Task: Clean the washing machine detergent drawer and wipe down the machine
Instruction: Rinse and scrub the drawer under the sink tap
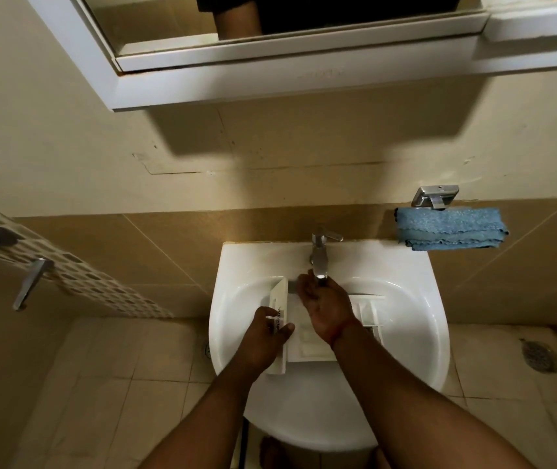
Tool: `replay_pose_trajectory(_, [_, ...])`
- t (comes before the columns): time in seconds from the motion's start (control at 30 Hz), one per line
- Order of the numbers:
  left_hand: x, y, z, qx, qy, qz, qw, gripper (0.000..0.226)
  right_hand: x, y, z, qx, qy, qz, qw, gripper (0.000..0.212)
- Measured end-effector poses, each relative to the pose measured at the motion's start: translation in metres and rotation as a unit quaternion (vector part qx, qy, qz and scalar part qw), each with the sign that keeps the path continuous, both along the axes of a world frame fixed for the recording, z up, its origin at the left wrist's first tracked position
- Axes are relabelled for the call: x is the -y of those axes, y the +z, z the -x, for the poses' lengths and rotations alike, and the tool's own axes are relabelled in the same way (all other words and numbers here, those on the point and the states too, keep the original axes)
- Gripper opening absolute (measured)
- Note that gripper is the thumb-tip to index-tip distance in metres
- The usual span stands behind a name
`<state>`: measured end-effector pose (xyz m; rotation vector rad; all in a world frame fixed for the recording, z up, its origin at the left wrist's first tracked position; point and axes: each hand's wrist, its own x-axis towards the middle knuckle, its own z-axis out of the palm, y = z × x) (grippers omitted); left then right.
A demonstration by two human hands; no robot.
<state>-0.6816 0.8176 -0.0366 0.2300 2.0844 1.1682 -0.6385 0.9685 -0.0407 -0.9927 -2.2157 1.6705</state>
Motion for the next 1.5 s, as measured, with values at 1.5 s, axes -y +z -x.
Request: replay_pose_trajectory(1.5, [0.001,-0.001,0.0,-0.022,-0.022,0.009,0.999,0.03,-0.002,-0.023,-0.027,0.205,0.347,-0.145,0.903,0.052])
